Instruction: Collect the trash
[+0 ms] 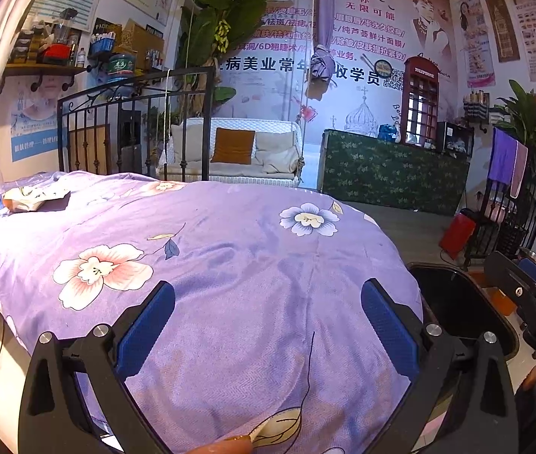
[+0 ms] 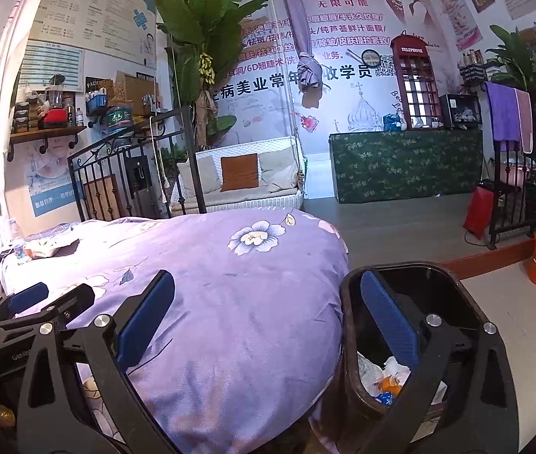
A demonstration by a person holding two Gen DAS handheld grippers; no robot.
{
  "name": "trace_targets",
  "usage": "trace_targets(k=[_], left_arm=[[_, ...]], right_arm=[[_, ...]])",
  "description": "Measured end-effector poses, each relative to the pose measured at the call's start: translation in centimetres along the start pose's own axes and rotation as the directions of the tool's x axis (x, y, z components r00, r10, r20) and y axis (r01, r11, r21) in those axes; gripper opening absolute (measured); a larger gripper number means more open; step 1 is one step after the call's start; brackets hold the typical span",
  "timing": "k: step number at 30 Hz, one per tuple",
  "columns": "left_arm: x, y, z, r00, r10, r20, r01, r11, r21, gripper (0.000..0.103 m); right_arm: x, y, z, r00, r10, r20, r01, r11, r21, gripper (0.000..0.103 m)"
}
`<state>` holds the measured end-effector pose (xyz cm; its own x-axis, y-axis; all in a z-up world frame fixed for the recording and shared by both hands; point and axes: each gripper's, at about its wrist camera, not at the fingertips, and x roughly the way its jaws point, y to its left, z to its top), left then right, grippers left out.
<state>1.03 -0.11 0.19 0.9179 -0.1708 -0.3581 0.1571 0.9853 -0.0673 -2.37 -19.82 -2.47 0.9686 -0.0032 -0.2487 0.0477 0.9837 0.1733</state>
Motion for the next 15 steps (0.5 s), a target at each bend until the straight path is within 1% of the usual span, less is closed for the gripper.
trace_targets(k=[15], left_arm=[[0.09, 0.19, -0.81, 1.000, 0.001, -0.007, -0.001, 1.000, -0.005, 0.097]], right_arm=[[0.02, 0.14, -0.03, 1.000, -0.004, -0.002, 0.004, 1.000, -0.015, 0.097]])
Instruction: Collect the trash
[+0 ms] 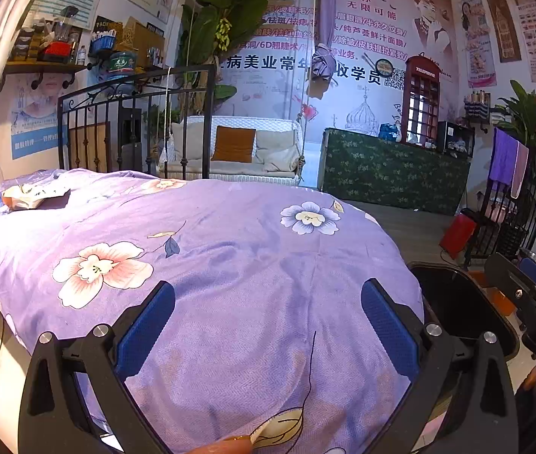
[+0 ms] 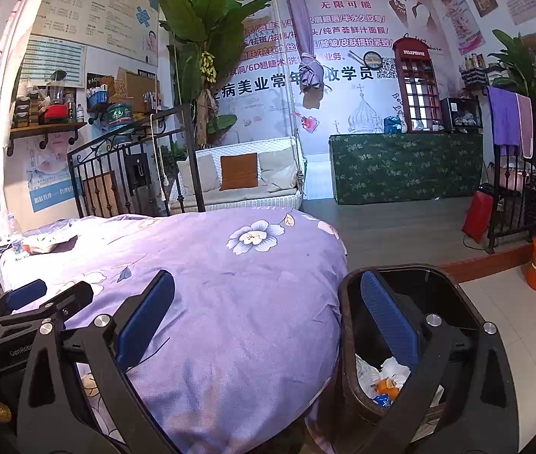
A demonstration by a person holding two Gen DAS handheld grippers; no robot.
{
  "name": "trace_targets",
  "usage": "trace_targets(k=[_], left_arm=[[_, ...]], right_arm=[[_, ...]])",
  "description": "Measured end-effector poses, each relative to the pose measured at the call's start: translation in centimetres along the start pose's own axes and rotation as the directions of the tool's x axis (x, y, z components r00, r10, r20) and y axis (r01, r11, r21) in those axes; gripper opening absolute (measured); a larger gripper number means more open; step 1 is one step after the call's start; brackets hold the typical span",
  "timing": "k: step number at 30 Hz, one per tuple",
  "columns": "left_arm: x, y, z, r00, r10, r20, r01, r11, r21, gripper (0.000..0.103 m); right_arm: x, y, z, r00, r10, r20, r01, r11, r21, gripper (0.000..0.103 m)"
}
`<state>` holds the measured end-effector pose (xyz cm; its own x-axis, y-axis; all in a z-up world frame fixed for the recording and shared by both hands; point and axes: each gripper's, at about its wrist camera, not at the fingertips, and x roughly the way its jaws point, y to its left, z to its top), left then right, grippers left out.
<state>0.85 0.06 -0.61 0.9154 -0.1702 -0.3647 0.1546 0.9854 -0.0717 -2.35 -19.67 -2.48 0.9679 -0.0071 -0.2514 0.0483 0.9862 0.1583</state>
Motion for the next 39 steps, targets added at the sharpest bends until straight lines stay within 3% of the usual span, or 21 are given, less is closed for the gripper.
trace_targets(k=[39], left_arm=[[-0.31, -0.35, 0.20, 1.000, -0.007, -0.007, 0.007, 1.000, 0.006, 0.097]], right_arm=[[0.30, -0.65, -0.20, 1.000, -0.002, -0.016, 0.002, 1.000, 0.001, 0.097]])
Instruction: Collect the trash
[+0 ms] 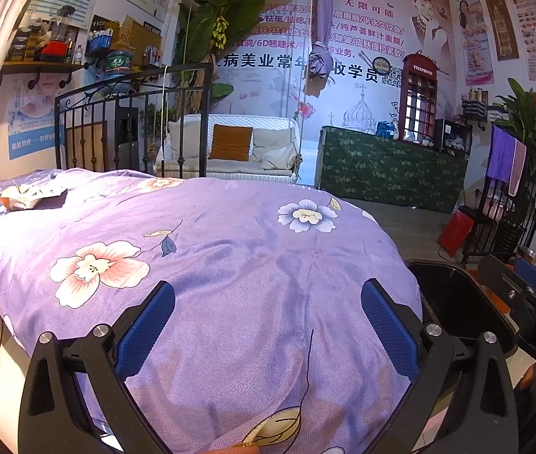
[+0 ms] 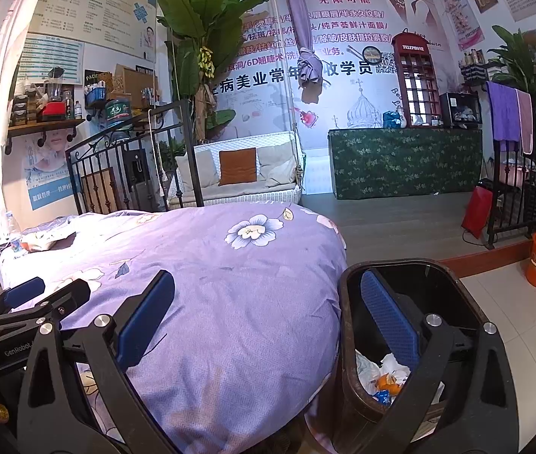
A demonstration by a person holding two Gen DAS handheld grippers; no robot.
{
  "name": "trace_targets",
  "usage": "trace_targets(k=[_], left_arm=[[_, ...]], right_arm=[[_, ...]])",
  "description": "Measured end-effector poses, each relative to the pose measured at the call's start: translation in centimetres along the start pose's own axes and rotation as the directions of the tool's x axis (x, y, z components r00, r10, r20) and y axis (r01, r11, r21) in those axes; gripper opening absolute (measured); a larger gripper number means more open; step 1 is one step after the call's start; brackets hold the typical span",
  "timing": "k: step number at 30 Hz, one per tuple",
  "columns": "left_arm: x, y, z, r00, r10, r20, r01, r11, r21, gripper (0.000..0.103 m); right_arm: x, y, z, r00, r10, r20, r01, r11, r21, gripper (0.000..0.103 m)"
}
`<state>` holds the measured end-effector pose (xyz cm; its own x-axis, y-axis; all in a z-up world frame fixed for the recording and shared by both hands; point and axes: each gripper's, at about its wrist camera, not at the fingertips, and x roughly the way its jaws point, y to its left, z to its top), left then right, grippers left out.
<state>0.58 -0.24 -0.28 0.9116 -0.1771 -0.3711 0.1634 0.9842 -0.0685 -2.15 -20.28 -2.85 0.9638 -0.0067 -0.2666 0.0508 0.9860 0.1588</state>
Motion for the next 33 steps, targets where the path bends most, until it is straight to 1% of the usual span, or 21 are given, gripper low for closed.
trace_targets(k=[14, 33], left_arm=[[-0.10, -0.05, 0.03, 1.000, 0.000, 0.002, 0.000, 1.000, 0.001, 0.097], [0.09, -0.05, 0.04, 1.000, -0.003, -0.004, 0.003, 1.000, -0.001, 0.097]], right_arm=[[-0.01, 0.06, 0.18, 1.000, 0.000, -0.001, 0.000, 1.000, 0.000, 0.097], [0.18, -0.25, -0.39, 1.000, 0.001, -0.010, -0.001, 1.000, 0.002, 0.097]])
